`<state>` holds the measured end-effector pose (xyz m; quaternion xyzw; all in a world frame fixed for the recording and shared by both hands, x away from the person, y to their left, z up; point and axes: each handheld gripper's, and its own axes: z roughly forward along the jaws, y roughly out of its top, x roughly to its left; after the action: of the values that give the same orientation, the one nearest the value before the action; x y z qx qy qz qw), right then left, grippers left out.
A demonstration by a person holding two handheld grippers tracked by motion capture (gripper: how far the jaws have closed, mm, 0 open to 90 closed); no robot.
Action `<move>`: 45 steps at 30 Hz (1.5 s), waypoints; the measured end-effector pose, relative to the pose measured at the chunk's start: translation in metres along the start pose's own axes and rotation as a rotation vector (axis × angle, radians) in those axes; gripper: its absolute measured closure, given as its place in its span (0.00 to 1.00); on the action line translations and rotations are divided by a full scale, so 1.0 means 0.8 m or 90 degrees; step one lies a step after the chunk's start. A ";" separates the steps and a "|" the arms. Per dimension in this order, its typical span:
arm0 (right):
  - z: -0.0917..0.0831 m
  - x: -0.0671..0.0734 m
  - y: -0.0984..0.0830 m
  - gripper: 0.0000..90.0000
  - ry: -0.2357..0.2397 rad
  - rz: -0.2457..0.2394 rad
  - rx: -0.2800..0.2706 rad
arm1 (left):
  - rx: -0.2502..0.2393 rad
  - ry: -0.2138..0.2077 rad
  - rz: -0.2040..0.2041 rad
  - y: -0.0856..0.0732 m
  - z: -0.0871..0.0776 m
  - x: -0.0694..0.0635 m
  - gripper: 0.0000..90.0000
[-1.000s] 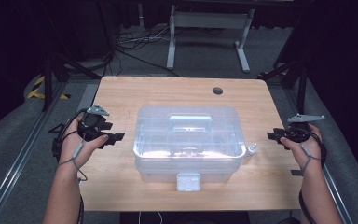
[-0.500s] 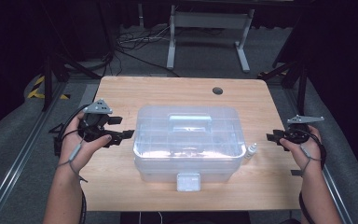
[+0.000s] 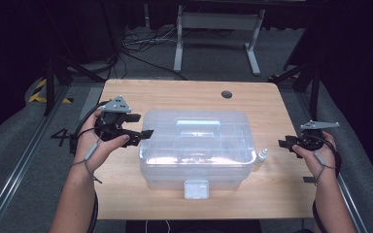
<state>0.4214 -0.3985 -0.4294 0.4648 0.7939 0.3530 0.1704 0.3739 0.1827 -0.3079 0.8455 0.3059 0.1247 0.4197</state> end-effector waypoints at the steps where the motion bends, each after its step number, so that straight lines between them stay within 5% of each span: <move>1: -0.001 0.000 0.000 0.63 0.000 0.001 0.000 | 0.000 -0.002 0.004 0.003 0.002 -0.001 0.33; 19: -0.011 -0.001 -0.007 0.62 -0.004 0.008 -0.001 | 0.014 -0.047 0.053 0.045 0.037 -0.016 0.28; 31: -0.015 0.000 -0.012 0.61 -0.005 0.019 -0.001 | 0.031 -0.075 0.075 0.059 0.066 -0.026 0.28; 45: -0.019 0.001 -0.015 0.61 -0.008 0.018 -0.002 | 0.072 -0.090 0.129 0.075 0.101 -0.043 0.33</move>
<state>0.4047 -0.4078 -0.4274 0.4775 0.7859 0.3538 0.1710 0.4096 0.0826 -0.3086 0.9011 0.1950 0.0889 0.3770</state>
